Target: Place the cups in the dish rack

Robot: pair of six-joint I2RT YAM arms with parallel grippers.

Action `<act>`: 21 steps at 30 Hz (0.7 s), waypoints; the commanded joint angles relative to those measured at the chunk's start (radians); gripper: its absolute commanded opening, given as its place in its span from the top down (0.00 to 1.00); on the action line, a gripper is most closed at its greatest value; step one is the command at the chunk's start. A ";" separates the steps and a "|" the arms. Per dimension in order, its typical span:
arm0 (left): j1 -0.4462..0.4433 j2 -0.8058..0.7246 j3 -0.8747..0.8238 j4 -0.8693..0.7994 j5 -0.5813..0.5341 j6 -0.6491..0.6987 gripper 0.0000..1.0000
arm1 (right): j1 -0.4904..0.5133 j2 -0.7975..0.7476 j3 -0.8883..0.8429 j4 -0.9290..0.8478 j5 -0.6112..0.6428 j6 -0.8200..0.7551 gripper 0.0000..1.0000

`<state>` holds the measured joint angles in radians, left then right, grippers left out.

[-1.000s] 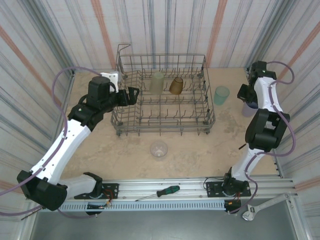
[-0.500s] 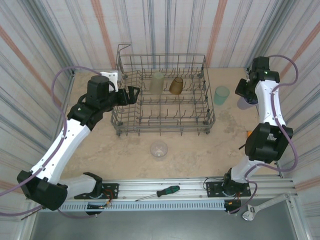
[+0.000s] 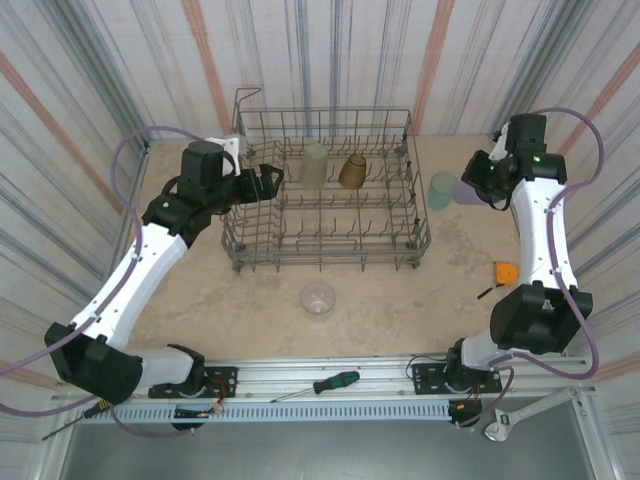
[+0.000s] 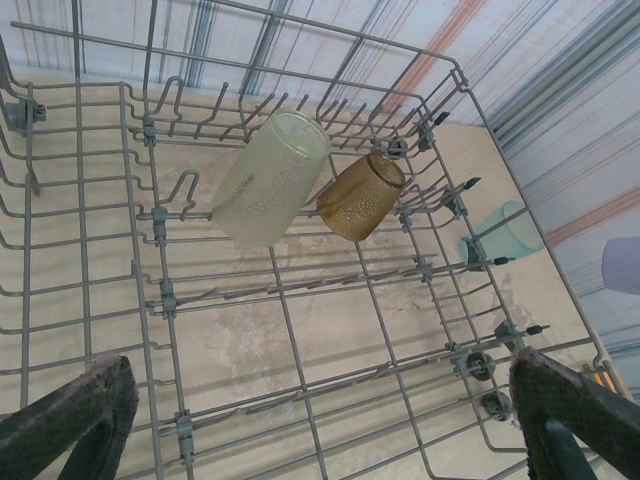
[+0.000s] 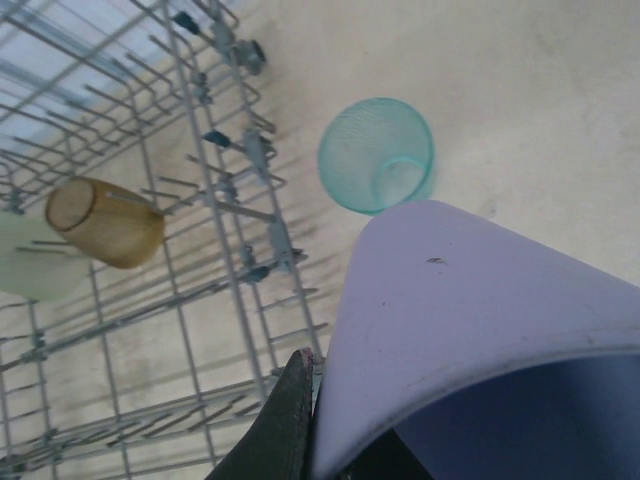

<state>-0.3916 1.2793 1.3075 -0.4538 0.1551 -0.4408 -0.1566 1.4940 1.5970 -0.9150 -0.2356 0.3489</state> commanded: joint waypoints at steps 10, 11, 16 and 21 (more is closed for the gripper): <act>0.019 0.106 0.092 -0.003 0.079 -0.086 0.01 | 0.097 -0.144 -0.121 0.290 -0.220 0.171 1.00; 0.020 0.112 0.096 -0.001 0.087 -0.095 0.01 | 0.105 -0.158 -0.148 0.335 -0.245 0.195 1.00; 0.023 0.137 0.117 0.021 0.130 -0.139 0.01 | 0.130 -0.221 -0.273 0.574 -0.364 0.322 1.00; 0.034 0.163 0.115 0.078 0.201 -0.231 0.01 | 0.180 -0.239 -0.356 0.752 -0.420 0.407 1.00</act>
<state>-0.3698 1.4239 1.4010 -0.4309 0.2848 -0.5938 -0.0059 1.2800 1.2701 -0.3450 -0.5781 0.6685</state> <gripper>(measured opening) 0.986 0.080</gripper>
